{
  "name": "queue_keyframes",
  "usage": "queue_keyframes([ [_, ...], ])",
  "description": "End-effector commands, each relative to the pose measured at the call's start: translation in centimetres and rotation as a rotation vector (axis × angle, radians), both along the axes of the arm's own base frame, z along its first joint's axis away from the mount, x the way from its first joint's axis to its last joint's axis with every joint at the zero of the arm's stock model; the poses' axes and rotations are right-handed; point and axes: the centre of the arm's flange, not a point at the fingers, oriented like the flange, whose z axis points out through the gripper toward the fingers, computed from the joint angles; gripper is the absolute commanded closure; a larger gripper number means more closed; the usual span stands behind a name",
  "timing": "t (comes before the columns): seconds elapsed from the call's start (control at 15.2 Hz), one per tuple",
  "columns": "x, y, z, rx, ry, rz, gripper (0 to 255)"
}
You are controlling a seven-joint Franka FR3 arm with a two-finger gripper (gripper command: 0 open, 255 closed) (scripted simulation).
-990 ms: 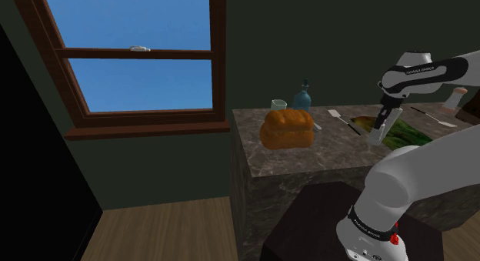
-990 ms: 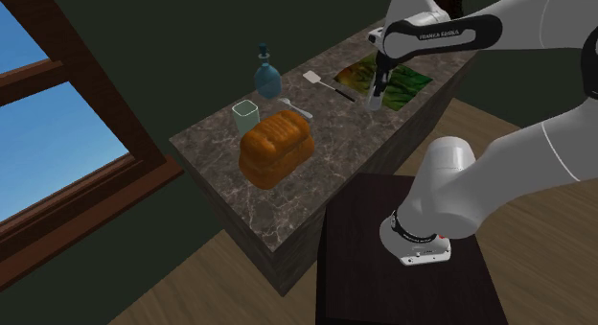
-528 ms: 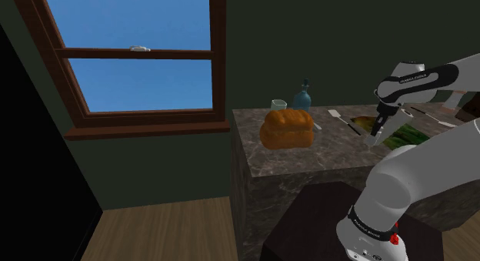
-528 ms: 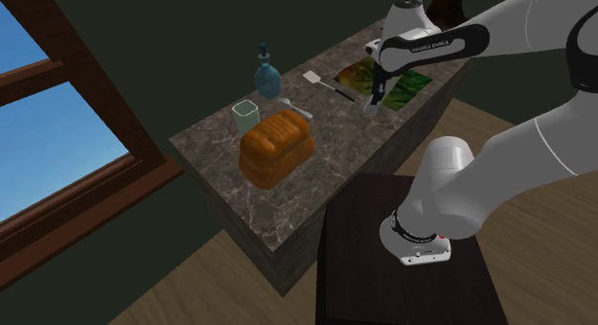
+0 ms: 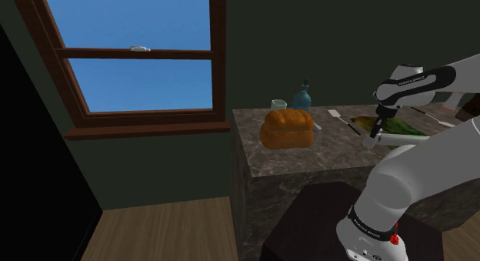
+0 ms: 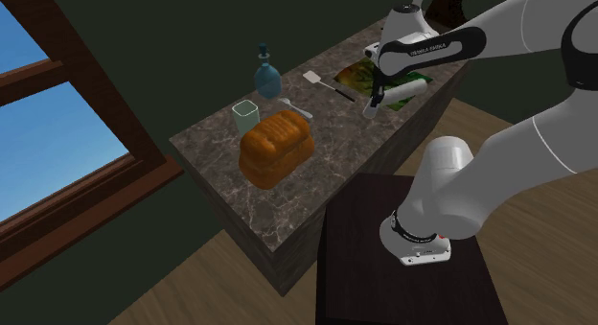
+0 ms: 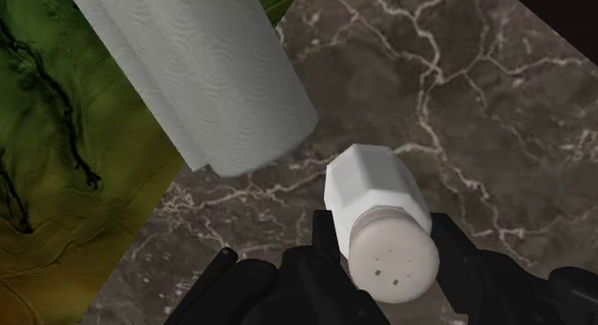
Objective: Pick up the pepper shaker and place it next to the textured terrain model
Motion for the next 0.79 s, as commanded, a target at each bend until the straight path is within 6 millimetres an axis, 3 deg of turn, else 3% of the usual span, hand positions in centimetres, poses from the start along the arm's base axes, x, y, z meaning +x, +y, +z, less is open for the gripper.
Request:
queue_keyframes([
  [0.0, 0.0, 0.0, 0.0, 0.0, 0.0, 0.0, 255],
  [0.07, 0.0, 0.0, 0.0, 0.0, 0.0, 0.0, 0],
  [0.4, 0.0, 0.0, 0.0, 0.0, 0.0, 0.0, 0],
  [0.66, 0.0, 0.5, 5.0, 0.0, 0.0, 0.0, 0],
  [0.73, 0.0, 0.5, 5.0, 0.0, 0.0, 0.0, 0],
])
